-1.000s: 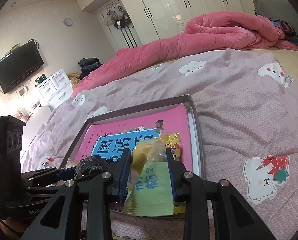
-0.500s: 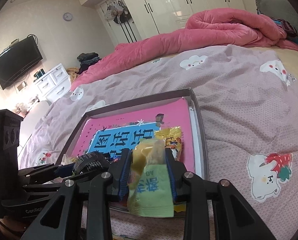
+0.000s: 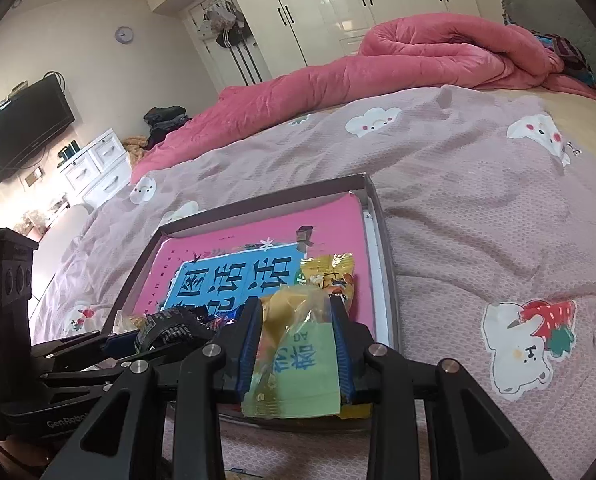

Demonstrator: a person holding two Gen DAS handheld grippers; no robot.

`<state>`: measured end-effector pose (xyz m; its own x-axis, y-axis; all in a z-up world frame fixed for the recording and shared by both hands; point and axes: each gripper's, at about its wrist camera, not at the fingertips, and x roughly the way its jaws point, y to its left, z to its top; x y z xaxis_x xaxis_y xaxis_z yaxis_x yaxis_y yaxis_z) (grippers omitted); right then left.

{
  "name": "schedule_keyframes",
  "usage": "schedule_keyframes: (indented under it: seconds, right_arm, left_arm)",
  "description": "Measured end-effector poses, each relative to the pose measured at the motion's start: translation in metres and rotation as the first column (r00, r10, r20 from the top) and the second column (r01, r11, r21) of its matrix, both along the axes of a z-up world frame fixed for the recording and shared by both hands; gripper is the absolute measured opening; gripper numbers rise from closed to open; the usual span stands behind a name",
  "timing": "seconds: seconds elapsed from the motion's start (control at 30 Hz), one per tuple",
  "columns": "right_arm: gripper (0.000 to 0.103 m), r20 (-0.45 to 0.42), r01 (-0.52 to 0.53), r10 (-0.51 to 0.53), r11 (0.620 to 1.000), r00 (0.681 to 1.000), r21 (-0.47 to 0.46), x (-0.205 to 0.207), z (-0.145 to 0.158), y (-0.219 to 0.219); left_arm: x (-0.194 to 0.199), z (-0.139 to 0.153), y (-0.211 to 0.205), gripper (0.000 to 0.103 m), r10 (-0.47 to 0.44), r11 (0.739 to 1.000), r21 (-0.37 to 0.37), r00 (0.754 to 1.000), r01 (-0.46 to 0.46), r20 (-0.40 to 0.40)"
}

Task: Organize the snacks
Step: 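Lower the pea bag into the tray and open the left tool while the right tool releases its bag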

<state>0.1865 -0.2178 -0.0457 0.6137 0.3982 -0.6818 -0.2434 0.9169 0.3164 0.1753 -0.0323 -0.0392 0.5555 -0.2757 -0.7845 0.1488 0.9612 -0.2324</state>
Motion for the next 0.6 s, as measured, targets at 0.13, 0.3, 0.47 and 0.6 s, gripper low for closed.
schedule_keyframes:
  seconds: [0.13,0.3,0.47,0.6]
  right_arm:
    - [0.034,-0.002,0.001,-0.001,1.0,1.0,-0.008,0.0003,0.0001,-0.0004]
    - [0.034,-0.006,-0.008,0.008,1.0,1.0,-0.01,-0.0002,-0.0004,0.0005]
    - [0.034,0.004,-0.001,0.001,1.0,1.0,-0.022,-0.0011,0.0021,0.0001]
    - [0.034,0.009,0.017,-0.017,1.0,1.0,-0.018,-0.0012,0.0044,-0.0032]
  left_arm:
    - [0.0001,-0.0001,0.0,0.046,0.0,1.0,0.0,1.0,0.0,0.0]
    - [0.0004,-0.0002,0.0012,0.046,0.006,1.0,-0.003,1.0,-0.006,-0.001]
    - [0.0016,-0.0006,0.0046,0.046,0.011,1.0,-0.02,1.0,-0.011,-0.01]
    - [0.0017,0.0005,0.007,0.046,0.014,0.999,-0.029,1.0,-0.014,-0.01]
